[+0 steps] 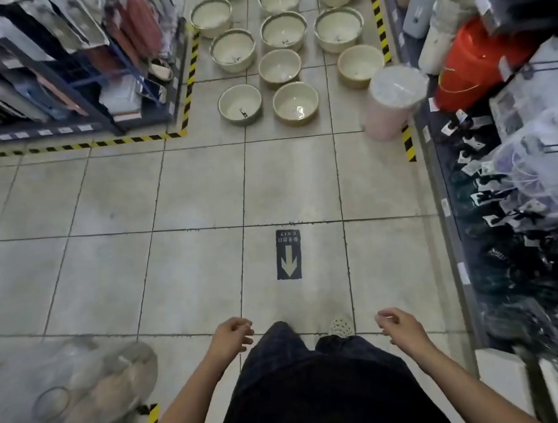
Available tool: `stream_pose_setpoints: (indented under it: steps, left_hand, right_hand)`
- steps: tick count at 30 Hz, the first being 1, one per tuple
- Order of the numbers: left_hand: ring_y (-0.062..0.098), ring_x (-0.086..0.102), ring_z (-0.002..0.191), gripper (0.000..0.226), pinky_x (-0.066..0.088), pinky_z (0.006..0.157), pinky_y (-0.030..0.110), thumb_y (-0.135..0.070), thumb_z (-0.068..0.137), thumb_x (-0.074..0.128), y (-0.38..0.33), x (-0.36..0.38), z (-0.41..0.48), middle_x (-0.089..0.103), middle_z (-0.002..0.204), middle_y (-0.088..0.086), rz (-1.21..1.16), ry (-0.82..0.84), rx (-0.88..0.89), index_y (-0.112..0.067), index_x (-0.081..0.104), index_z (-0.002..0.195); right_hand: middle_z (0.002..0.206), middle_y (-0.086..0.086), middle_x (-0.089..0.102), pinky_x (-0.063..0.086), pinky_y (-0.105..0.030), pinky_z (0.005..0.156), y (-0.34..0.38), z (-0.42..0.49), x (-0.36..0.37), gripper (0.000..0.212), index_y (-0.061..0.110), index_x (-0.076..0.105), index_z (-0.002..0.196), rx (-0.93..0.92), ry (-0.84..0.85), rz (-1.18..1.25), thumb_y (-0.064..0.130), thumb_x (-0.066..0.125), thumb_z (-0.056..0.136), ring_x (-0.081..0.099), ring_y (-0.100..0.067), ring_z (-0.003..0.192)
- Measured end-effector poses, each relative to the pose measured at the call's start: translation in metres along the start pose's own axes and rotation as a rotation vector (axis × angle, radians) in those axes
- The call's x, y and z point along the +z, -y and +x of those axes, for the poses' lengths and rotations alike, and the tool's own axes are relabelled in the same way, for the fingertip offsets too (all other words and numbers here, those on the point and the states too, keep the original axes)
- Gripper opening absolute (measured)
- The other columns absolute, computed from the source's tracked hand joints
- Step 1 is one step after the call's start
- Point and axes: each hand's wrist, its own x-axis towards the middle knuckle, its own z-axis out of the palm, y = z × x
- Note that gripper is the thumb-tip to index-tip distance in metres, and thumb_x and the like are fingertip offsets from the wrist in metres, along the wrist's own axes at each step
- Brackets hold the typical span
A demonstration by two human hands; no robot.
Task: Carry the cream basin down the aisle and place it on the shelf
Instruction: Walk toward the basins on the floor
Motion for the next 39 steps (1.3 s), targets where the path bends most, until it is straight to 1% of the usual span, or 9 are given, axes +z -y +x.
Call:
stream_pose_setpoints:
  steps: [6, 9, 14, 18, 21, 25, 30, 34, 39]
  left_hand:
    - [0.027, 0.069, 0.078, 0.013, 0.054, 0.068, 0.034, -0.009, 0.101, 0.057, -0.018, -0.025, 0.029, 0.075, 0.095, 0.015, -0.056, -0.117, -0.102, -0.004, 0.069, 0.102]
    - [0.028, 0.068, 0.08, 0.014, 0.053, 0.069, 0.034, -0.011, 0.102, 0.058, -0.038, -0.042, 0.054, 0.075, 0.097, 0.017, -0.112, -0.155, -0.139, -0.003, 0.069, 0.103]
    - [0.031, 0.068, 0.08, 0.015, 0.053, 0.072, 0.037, -0.009, 0.102, 0.056, -0.105, -0.077, 0.129, 0.073, 0.102, 0.022, -0.161, -0.17, -0.149, -0.002, 0.068, 0.104]
    - [0.03, 0.068, 0.079, 0.018, 0.053, 0.07, 0.036, -0.01, 0.102, 0.056, -0.193, -0.105, 0.193, 0.073, 0.1, 0.021, -0.164, -0.12, -0.167, 0.001, 0.067, 0.11]
    - [0.029, 0.069, 0.081, 0.017, 0.055, 0.071, 0.035, -0.011, 0.103, 0.055, -0.281, -0.127, 0.234, 0.074, 0.102, 0.02, -0.153, -0.084, -0.111, -0.001, 0.067, 0.11]
    - [0.025, 0.068, 0.079, 0.017, 0.054, 0.068, 0.031, -0.013, 0.102, 0.057, -0.4, -0.144, 0.286, 0.073, 0.098, 0.015, -0.09, -0.026, 0.01, -0.002, 0.067, 0.11]
    - [0.024, 0.068, 0.078, 0.017, 0.052, 0.067, 0.029, -0.016, 0.103, 0.058, -0.521, -0.144, 0.335, 0.073, 0.098, 0.014, -0.016, 0.071, 0.132, -0.003, 0.066, 0.11]
    - [0.024, 0.067, 0.078, 0.019, 0.051, 0.067, 0.029, -0.015, 0.103, 0.056, -0.591, -0.137, 0.384, 0.071, 0.098, 0.014, 0.025, 0.093, 0.114, -0.001, 0.066, 0.113]
    - [0.024, 0.066, 0.075, 0.022, 0.051, 0.066, 0.03, -0.014, 0.103, 0.055, -0.679, -0.138, 0.447, 0.072, 0.103, 0.02, -0.015, 0.03, 0.043, 0.001, 0.065, 0.116]
  right_hand:
    - [0.104, -0.004, 0.073, 0.056, -0.043, 0.091, 0.067, 0.038, -0.015, 0.016, 0.02, 0.069, 0.109, -0.008, 0.057, -0.053, 0.03, 0.066, 0.096, 0.07, -0.024, 0.099]
    - [0.112, -0.003, 0.072, 0.051, -0.032, 0.086, 0.125, 0.063, -0.016, 0.018, 0.025, 0.067, 0.112, -0.079, 0.088, -0.107, 0.033, 0.065, 0.096, 0.068, -0.021, 0.105]
    - [0.108, 0.004, 0.065, 0.043, -0.017, 0.071, 0.239, 0.118, -0.016, 0.022, 0.026, 0.064, 0.119, -0.149, 0.132, -0.157, 0.032, 0.06, 0.099, 0.062, -0.015, 0.101]
    - [0.108, 0.003, 0.066, 0.048, -0.027, 0.084, 0.323, 0.17, -0.019, 0.019, 0.026, 0.066, 0.116, -0.094, 0.105, -0.128, 0.031, 0.063, 0.097, 0.065, -0.018, 0.104]
    - [0.107, -0.001, 0.07, 0.055, -0.036, 0.092, 0.384, 0.206, -0.025, 0.012, 0.029, 0.067, 0.107, -0.046, 0.06, -0.058, 0.029, 0.066, 0.095, 0.069, -0.023, 0.102]
    - [0.099, -0.003, 0.073, 0.055, -0.038, 0.085, 0.453, 0.252, -0.042, 0.011, 0.023, 0.069, 0.106, 0.009, -0.033, 0.058, 0.028, 0.068, 0.095, 0.071, -0.024, 0.093]
    - [0.096, -0.005, 0.073, 0.057, -0.044, 0.087, 0.515, 0.301, -0.084, 0.012, 0.017, 0.069, 0.105, 0.069, -0.121, 0.158, 0.024, 0.066, 0.097, 0.072, -0.027, 0.089]
    - [0.103, -0.012, 0.072, 0.058, -0.042, 0.081, 0.558, 0.359, -0.121, 0.017, 0.013, 0.07, 0.109, 0.136, -0.177, 0.172, 0.026, 0.064, 0.099, 0.07, -0.026, 0.088]
    - [0.103, -0.01, 0.072, 0.059, -0.042, 0.08, 0.652, 0.443, -0.168, 0.018, 0.013, 0.069, 0.109, 0.121, -0.139, 0.142, 0.027, 0.063, 0.099, 0.07, -0.024, 0.087]
